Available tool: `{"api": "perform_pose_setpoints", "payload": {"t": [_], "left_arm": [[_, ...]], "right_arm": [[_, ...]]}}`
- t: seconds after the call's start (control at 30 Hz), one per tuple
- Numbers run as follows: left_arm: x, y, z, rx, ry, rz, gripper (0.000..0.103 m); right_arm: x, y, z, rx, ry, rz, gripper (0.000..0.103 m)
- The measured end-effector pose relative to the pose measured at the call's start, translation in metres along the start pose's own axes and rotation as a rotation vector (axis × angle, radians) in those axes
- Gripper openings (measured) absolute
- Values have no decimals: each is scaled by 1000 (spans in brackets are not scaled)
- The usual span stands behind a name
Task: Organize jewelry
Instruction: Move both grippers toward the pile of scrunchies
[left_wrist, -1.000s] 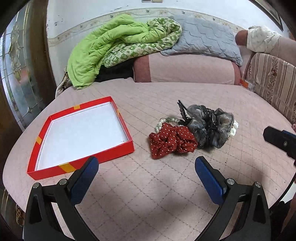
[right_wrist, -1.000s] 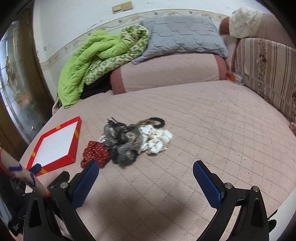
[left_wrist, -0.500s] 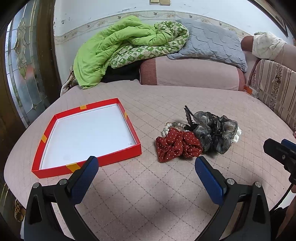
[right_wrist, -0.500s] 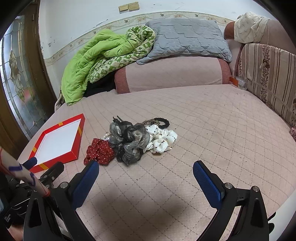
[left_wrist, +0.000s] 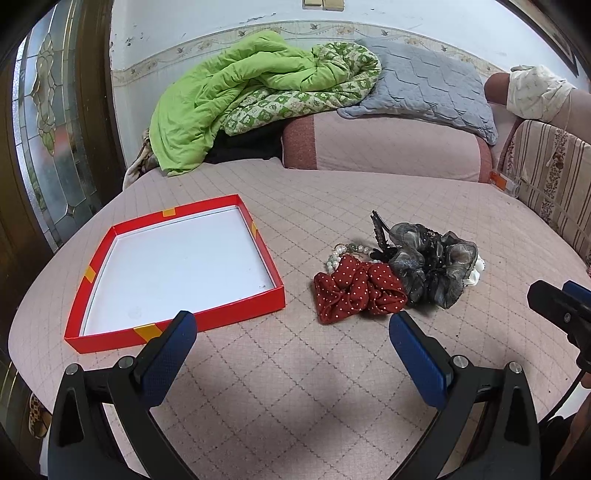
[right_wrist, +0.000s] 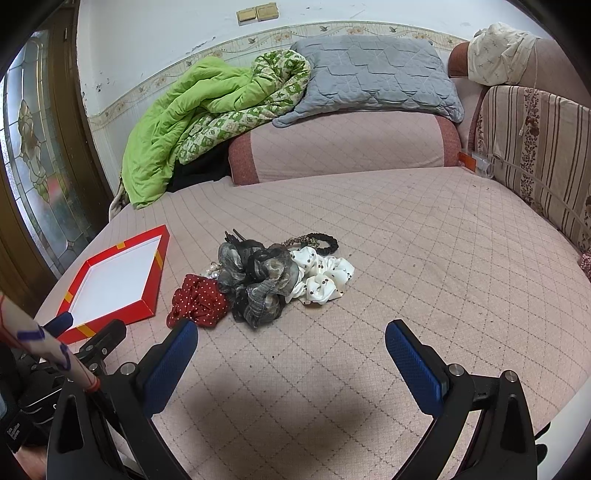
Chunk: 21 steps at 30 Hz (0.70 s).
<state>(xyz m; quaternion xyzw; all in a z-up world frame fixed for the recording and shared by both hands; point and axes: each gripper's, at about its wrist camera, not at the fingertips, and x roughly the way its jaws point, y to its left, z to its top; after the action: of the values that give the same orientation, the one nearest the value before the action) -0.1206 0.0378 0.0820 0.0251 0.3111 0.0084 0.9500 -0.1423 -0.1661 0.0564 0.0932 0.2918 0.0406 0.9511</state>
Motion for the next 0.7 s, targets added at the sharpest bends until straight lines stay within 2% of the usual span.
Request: {"api": "perform_pose_setpoints", "payload": {"t": [0.43,0.7], "left_arm": [[-1,1,3,-8,4,-14,103],[8,3,6,-29,34,-50,103]], "right_arm": [[1,0,-2,-5,9,-3,103],[7,-6,-1,5,33,-14,103]]}}
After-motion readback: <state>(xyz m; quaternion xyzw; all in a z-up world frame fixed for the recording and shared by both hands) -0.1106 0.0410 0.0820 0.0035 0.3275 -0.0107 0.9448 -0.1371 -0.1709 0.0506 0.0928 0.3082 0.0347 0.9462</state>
